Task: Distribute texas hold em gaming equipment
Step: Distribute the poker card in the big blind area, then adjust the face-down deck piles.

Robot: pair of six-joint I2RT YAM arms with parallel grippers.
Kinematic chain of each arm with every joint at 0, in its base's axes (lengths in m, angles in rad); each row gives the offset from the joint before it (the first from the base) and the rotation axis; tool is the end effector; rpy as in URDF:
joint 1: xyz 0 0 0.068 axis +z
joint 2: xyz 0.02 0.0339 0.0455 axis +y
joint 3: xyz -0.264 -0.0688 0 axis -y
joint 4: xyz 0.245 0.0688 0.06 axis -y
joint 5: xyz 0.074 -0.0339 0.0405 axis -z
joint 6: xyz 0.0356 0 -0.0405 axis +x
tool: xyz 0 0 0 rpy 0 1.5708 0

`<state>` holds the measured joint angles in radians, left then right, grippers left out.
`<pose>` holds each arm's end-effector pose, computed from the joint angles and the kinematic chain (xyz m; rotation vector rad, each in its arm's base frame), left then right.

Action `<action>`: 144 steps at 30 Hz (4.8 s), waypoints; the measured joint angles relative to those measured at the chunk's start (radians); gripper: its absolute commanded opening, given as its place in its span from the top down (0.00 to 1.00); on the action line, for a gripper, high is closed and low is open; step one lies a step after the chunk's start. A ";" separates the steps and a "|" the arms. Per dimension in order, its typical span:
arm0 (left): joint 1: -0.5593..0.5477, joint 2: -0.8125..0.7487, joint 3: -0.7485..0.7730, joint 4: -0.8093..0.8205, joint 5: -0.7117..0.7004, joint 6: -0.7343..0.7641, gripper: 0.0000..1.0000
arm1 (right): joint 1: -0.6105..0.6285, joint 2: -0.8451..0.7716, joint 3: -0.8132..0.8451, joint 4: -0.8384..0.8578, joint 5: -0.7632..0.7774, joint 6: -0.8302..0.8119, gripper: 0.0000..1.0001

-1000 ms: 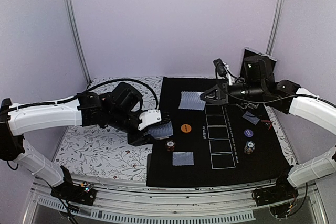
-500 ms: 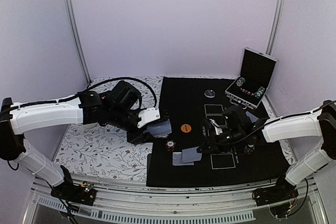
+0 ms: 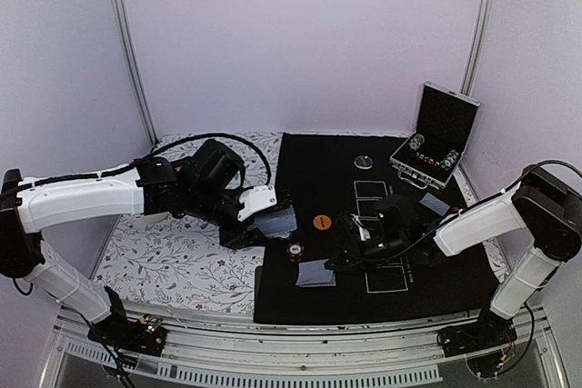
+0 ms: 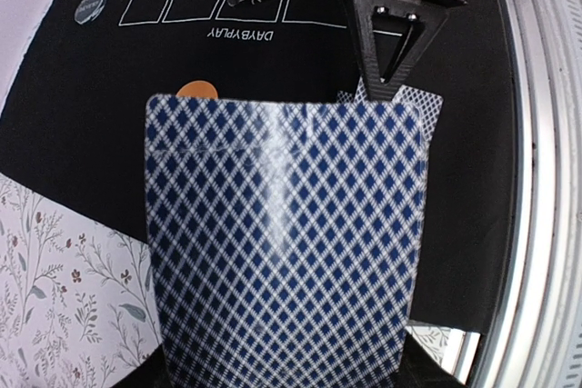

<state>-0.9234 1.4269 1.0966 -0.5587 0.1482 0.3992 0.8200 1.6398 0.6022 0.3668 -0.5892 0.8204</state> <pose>0.1781 -0.2442 0.2673 1.5809 1.9248 -0.4074 0.1872 0.2296 0.1320 -0.3744 2.5581 1.4330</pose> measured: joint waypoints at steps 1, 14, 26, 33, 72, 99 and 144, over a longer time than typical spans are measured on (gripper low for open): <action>0.000 0.000 0.000 0.000 0.000 0.000 0.45 | 0.000 0.000 -0.002 0.002 0.001 0.003 0.96; 0.002 -0.011 0.000 0.000 0.010 0.000 0.45 | 0.005 -0.028 0.078 -0.300 0.141 -0.075 0.29; 0.002 -0.013 0.000 0.000 0.023 0.000 0.45 | 0.107 -0.192 0.413 -0.587 0.256 -0.257 0.01; 0.002 -0.014 0.000 0.000 0.028 0.000 0.45 | 0.122 -0.212 0.418 -0.434 0.181 -0.285 0.00; 0.005 -0.090 0.000 0.023 0.024 0.002 0.49 | 0.102 0.054 0.686 -0.469 0.080 -0.351 0.32; 0.013 -0.065 -0.002 0.029 -0.009 0.026 0.14 | 0.110 0.143 0.677 -0.333 -0.048 -0.256 0.98; 0.015 -0.060 -0.015 0.042 0.085 0.029 0.50 | 0.132 0.082 0.639 -0.322 -0.023 -0.261 0.98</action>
<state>-0.9085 1.3666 1.0813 -0.5167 0.2333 0.4286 0.9516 1.7222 1.2415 0.0452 -0.6125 0.5594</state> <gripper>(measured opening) 0.565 0.105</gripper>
